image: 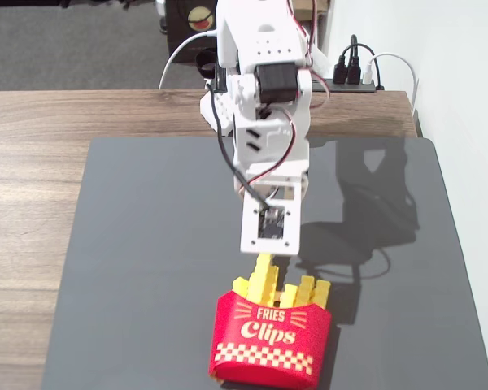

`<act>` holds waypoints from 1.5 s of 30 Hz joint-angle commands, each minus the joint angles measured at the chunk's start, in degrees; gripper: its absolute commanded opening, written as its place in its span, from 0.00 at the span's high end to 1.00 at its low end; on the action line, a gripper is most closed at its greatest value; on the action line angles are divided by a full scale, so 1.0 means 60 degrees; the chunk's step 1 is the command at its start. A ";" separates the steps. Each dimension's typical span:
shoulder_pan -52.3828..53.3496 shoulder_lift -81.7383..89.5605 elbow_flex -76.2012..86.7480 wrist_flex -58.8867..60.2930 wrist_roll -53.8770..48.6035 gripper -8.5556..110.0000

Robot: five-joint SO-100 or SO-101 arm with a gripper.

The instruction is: Grab a fry

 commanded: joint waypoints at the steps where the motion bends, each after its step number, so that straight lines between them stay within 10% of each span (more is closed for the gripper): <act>1: -0.0029 0.1172 0.0454 0.0190 -0.0073 0.92; 23: 0.0439 0.5947 0.0879 0.3677 -0.0293 0.92; 45: 0.1450 0.4878 -0.1025 0.4189 -0.1816 0.92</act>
